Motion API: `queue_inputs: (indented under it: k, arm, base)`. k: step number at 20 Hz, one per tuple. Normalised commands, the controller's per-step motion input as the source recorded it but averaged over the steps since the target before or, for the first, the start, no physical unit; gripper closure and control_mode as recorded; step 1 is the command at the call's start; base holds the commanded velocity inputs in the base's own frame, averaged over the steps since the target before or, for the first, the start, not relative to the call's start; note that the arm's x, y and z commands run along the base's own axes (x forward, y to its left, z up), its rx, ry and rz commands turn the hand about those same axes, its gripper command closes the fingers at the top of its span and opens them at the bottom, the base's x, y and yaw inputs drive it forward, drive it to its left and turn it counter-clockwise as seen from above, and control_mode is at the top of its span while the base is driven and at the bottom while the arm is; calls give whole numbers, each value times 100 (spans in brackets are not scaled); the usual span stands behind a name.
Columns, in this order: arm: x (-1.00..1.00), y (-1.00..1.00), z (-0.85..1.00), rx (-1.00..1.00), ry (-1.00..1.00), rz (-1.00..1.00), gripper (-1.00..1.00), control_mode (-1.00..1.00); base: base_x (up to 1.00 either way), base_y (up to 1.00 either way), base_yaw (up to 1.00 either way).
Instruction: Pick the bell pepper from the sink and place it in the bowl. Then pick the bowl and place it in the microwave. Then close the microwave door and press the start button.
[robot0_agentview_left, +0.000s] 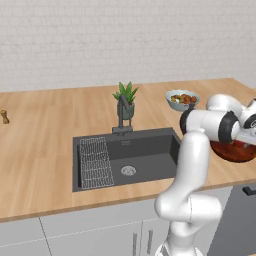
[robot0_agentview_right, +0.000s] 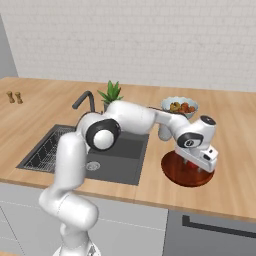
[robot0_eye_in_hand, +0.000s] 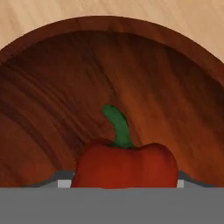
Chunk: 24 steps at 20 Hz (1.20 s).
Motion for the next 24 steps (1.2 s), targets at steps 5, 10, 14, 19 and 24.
queue_inputs:
  k: [5,10,14,19,24]
  arm:
    - [31,0,-48,0,0,0,100,-100]
    - [26,0,-36,0,1,0,100,-100]
    - [6,7,-30,0,0,0,100,-100]
    - [-10,46,-21,-3,0,0,-100,-100]
    - [-13,34,0,-2,0,0,-100,-100]
  base:
    - [0,0,0]
    - [0,0,0]
    - [0,0,0]
    - [0,0,0]
    - [0,0,0]
